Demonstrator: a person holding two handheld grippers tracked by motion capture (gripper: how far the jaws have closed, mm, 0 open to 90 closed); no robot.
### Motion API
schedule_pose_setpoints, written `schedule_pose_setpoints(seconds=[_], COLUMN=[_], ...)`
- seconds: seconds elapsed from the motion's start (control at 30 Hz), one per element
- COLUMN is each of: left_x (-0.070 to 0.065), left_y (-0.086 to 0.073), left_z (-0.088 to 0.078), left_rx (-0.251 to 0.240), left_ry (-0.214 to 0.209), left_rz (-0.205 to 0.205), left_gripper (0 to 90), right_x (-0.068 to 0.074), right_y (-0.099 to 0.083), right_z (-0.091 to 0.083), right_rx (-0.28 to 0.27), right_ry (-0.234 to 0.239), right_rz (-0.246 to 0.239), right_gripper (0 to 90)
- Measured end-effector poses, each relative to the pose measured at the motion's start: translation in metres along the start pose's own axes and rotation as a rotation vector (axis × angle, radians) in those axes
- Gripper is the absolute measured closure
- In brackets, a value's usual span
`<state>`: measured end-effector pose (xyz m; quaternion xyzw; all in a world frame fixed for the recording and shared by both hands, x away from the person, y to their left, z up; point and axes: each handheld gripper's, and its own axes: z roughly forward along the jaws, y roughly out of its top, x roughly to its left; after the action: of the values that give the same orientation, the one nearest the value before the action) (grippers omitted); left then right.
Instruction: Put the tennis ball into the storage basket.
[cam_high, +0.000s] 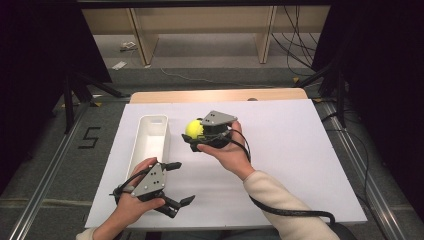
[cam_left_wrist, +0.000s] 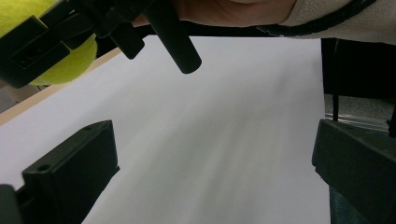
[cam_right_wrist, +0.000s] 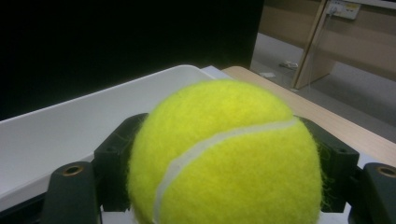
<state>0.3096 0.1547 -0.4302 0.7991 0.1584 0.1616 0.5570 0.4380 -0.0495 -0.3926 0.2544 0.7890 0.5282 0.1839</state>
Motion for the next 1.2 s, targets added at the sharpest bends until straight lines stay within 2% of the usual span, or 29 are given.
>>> schedule_pose_setpoints(seconds=[1.2], left_x=[0.0], left_y=[-0.001], left_z=[0.001], left_rx=[0.006], left_ry=[-0.005], left_rz=[-0.002], left_gripper=[0.0], right_x=[0.012], right_y=[-0.002], right_z=[0.009], right_rx=[0.02], right_ry=[0.044], right_rz=[0.002], right_gripper=[26.3])
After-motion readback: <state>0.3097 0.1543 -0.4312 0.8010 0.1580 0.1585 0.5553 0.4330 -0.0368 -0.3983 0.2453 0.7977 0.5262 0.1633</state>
